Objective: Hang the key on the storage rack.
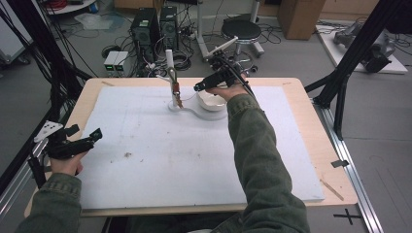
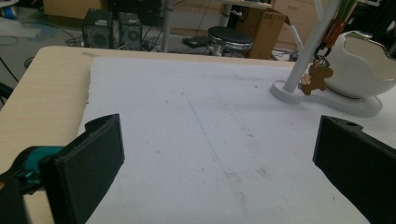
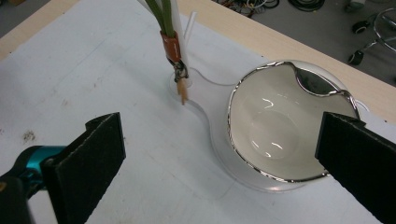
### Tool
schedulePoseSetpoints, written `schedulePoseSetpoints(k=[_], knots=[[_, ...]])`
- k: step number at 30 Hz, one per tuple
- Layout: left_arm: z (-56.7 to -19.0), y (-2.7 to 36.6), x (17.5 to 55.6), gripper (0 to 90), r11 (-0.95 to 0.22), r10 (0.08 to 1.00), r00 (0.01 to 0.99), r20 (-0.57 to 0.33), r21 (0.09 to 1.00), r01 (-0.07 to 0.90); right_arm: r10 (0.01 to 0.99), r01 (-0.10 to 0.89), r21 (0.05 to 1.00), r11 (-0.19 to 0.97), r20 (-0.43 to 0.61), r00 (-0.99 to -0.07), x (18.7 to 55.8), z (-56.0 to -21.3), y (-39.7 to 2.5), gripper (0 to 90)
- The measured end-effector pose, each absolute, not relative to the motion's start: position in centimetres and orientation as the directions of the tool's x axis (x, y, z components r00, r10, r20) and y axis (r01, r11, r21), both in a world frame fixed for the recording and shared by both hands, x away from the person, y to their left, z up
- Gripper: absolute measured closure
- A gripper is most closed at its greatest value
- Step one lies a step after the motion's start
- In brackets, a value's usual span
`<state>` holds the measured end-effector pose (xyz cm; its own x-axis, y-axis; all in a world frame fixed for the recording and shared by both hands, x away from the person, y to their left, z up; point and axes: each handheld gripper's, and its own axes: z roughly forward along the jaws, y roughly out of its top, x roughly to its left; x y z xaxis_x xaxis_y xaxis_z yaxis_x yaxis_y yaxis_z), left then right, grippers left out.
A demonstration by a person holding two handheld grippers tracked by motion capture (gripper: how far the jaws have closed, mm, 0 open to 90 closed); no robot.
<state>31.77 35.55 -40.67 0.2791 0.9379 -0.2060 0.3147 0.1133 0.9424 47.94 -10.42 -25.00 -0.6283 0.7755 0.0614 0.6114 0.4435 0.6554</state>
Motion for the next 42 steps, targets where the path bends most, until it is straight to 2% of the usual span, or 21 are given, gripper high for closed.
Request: schedulePoseSetpoints(k=[16, 42], knots=[[-40.7, 35.7, 31.8, 2.4, 0.115, 0.938, 0.277, -0.207, 0.942, 0.315, 0.78, 0.607, 0.648, 0.461, 0.032, -0.625, 45.7, -27.2, -12.5, 0.7], [-40.6, 35.6, 31.5, 2.4, 0.091, 0.941, 0.283, -0.187, 0.943, 0.319, 0.814, 0.612, 0.695, 0.377, 0.066, -0.577, 42.7, -28.7, -18.0, 0.7]])
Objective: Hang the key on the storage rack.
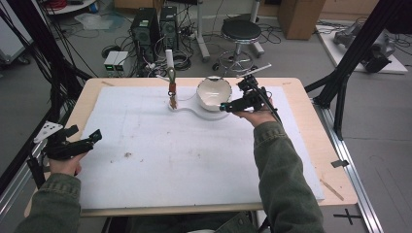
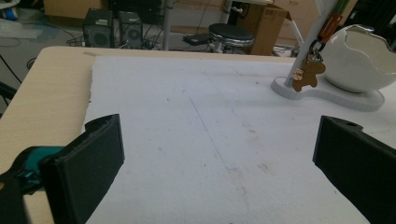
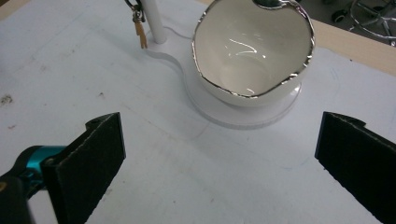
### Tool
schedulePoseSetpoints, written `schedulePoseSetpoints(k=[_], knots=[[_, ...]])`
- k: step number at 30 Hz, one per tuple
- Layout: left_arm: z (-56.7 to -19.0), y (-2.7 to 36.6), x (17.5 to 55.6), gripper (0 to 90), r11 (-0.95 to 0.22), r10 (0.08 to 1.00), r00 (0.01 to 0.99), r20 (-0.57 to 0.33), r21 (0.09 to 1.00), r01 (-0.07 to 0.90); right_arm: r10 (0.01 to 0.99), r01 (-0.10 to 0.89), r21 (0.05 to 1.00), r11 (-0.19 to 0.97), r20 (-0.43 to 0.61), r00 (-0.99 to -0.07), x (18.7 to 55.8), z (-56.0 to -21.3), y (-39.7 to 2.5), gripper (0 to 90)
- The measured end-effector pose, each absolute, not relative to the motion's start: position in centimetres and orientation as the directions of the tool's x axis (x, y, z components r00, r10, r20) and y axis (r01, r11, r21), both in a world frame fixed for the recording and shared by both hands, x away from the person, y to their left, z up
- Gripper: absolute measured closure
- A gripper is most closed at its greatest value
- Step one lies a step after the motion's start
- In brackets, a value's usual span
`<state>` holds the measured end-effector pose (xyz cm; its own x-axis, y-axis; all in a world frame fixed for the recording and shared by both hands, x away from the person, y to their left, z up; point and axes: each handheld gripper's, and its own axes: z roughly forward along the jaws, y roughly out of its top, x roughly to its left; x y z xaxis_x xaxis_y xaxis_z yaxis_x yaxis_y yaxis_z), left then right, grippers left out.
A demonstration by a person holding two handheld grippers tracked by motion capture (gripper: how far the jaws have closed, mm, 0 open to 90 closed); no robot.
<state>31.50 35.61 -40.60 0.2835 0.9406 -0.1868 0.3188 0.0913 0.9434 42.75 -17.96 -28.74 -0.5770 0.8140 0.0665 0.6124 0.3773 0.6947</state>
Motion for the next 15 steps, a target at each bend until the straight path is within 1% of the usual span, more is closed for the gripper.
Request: schedulePoseSetpoints(k=[9, 15], knots=[[-40.6, 35.6, 31.5, 2.4, 0.086, 0.942, 0.283, -0.182, 0.943, 0.322, 0.844, 0.624, 0.715, 0.315, 0.091, -0.529, 41.8, -29.4, -20.4, 0.7], [-40.6, 35.5, 31.4, 2.4, 0.083, 0.942, 0.284, -0.18, 0.943, 0.324, 0.853, 0.622, 0.725, 0.296, 0.093, -0.514, 41.1, -29.9, -21.8, 0.7]])
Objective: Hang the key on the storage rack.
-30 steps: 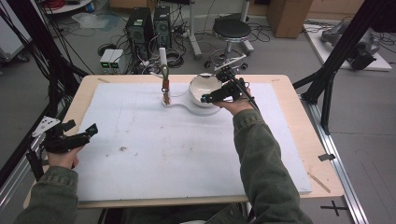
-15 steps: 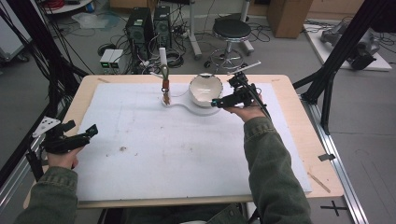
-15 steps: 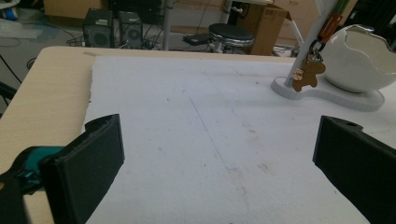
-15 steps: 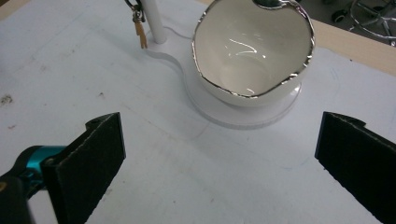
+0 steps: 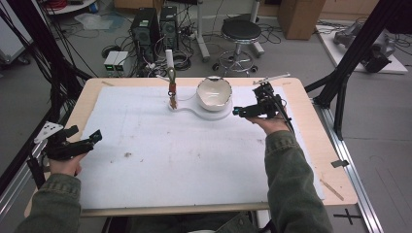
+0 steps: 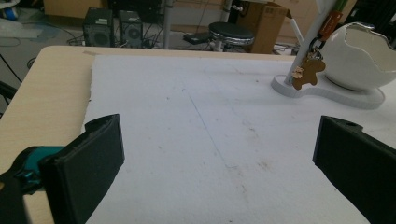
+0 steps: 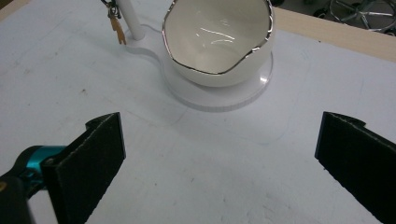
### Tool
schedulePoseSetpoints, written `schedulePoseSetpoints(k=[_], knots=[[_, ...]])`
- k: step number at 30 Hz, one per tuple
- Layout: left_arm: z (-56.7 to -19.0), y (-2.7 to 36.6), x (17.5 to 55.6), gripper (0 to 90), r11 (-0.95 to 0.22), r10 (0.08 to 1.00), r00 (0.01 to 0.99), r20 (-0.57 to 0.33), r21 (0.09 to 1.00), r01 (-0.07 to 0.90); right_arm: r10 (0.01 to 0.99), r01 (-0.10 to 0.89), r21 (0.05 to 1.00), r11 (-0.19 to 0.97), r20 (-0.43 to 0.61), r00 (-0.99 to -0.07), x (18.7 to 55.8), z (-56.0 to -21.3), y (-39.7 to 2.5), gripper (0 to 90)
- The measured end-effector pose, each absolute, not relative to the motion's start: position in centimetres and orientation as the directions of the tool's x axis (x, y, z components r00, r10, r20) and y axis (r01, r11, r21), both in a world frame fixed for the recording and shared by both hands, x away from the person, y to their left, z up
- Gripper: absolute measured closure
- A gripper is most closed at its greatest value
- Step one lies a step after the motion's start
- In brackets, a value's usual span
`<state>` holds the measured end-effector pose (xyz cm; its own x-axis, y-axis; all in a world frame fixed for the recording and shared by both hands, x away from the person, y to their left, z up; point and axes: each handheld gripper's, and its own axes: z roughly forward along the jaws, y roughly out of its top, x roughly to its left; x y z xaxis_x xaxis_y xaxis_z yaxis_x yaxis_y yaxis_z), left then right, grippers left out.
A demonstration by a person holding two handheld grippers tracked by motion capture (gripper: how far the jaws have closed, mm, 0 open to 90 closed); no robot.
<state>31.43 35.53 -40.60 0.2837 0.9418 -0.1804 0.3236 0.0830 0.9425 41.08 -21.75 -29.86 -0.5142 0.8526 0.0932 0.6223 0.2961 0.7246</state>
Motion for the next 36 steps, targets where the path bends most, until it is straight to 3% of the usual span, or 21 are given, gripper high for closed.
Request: schedulePoseSetpoints(k=[36], knots=[[-40.6, 35.4, 31.3, 2.4, 0.07, 0.943, 0.286, -0.171, 0.941, 0.332, 0.879, 0.608, 0.77, 0.193, 0.14, -0.456, 37.1, -35.7, -27.7, 0.7]])
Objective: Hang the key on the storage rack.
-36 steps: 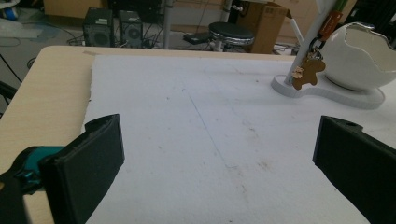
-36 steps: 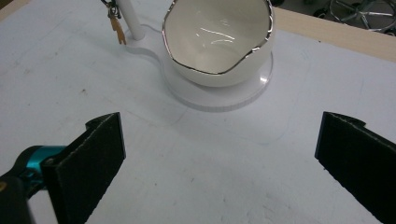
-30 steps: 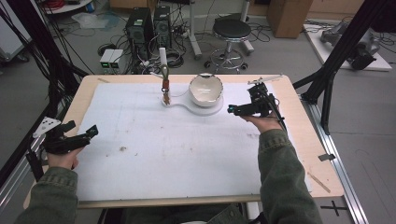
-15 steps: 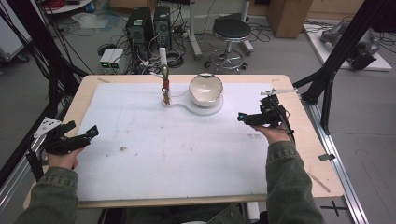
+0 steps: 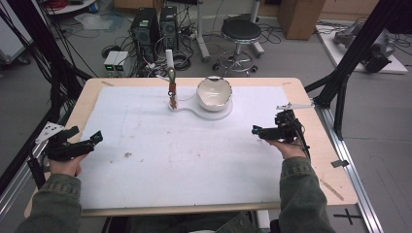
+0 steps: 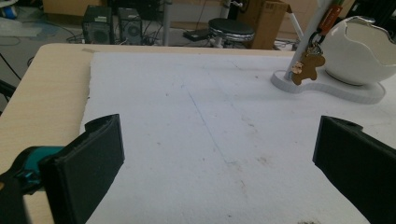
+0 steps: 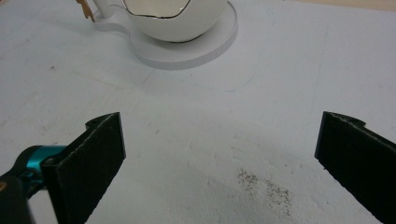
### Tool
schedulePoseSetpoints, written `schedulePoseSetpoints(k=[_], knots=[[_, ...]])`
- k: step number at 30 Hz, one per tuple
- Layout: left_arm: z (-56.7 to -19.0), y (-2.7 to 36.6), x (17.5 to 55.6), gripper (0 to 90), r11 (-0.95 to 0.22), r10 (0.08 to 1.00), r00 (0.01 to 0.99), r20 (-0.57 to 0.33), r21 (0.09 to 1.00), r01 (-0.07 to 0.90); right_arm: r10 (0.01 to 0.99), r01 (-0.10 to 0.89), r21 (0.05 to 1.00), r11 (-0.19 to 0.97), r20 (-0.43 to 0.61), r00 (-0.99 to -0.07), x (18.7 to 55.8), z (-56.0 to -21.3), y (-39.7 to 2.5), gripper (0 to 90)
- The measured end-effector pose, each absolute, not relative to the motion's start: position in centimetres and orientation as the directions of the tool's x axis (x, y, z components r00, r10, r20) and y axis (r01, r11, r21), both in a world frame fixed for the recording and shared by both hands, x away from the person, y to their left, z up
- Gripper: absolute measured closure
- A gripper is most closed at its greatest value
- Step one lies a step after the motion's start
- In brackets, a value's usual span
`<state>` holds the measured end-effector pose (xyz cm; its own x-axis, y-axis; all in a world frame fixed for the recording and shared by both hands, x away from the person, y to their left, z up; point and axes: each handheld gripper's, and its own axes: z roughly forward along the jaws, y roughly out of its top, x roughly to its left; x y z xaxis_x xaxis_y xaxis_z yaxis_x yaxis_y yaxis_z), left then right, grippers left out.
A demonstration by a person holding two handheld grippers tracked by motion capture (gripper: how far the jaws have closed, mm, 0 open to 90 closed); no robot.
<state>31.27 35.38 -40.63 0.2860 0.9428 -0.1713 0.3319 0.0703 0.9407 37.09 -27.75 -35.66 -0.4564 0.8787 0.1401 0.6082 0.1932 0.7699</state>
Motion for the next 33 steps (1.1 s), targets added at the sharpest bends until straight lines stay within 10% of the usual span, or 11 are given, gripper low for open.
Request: schedulePoseSetpoints(k=[33], knots=[[-40.7, 35.3, 31.3, 2.4, 0.063, 0.942, 0.29, -0.168, 0.939, 0.338, 0.908, 0.502, 0.854, 0.138, 0.094, -0.409, 33.8, -41.0, -29.3, 0.7]])
